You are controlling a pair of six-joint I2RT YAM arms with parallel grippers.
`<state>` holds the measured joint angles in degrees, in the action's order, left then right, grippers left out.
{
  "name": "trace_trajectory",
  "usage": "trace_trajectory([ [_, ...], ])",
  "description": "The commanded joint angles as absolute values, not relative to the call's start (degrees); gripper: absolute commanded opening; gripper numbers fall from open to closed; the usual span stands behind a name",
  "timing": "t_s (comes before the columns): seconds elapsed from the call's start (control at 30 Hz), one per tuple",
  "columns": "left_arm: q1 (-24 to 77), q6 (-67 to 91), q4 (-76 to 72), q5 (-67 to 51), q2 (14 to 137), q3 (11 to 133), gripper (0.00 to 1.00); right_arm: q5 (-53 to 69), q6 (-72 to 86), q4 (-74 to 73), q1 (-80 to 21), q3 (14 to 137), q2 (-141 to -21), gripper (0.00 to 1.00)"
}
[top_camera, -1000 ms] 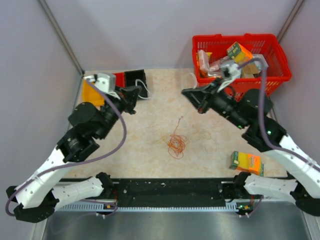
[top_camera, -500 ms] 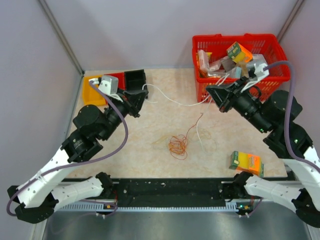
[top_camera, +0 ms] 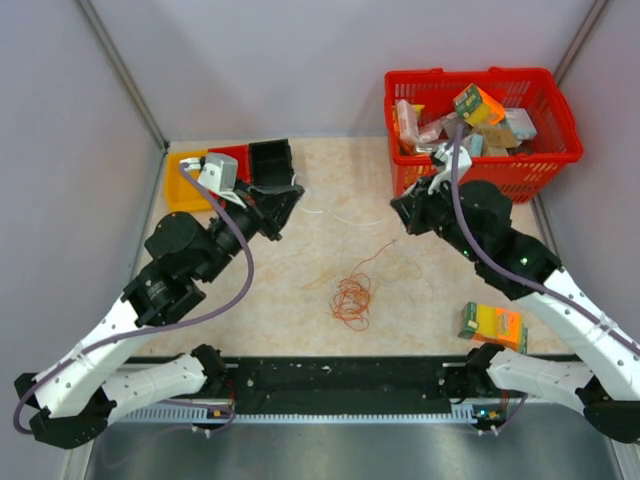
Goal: Untangle the cables
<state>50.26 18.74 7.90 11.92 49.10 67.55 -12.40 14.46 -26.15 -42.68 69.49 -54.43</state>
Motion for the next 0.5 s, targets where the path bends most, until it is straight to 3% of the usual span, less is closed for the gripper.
trace_trajectory([
  [0.0, 50.10, 21.96, 3.78, 0.28, 52.99, 66.80, 0.00, -3.26, 28.71, -24.87, -42.45, 72.95, -56.68, 0.00],
  [0.2, 50.18, 27.33, -4.12, -10.89, 59.67, 62.58, 0.00, 3.07, 44.01, -20.75, -42.45, 71.37, -57.22, 0.00],
  [0.47, 50.27, 28.56, -7.20, -14.76, 65.82, 62.14, 0.04, 7.03, 54.49, -13.37, -42.45, 66.45, -55.46, 0.00],
])
